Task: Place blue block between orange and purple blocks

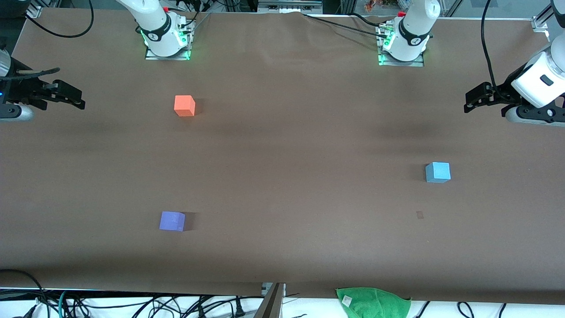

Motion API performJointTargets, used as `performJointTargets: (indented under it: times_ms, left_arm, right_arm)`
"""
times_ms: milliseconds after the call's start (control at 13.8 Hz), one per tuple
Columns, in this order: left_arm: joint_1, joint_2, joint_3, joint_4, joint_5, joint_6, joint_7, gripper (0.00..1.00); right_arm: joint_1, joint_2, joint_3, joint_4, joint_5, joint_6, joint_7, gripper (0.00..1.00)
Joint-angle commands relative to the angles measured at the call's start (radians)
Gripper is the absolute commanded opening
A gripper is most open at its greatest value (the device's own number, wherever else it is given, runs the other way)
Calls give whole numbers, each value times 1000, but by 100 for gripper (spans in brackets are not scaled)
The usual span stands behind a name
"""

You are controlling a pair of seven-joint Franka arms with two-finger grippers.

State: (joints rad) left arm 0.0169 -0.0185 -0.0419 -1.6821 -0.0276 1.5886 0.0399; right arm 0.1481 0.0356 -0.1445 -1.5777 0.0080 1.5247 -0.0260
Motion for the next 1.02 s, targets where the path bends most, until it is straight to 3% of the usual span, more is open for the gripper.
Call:
performJointTargets:
  times_ms: [0,509,945]
  left_arm:
    - [2,6,-3,27,23,-27,-15,100]
    - [5,15,2,15,29,-50,-18,100]
    - [43,126,8,25,29,74,-17,100]
  right_arm:
    - [-4,3,0,19,17,-12,-11,99]
    - [-4,4,-1,21,17,-12,-11,99]
    - [-4,4,-1,19,17,-12,-11,99]
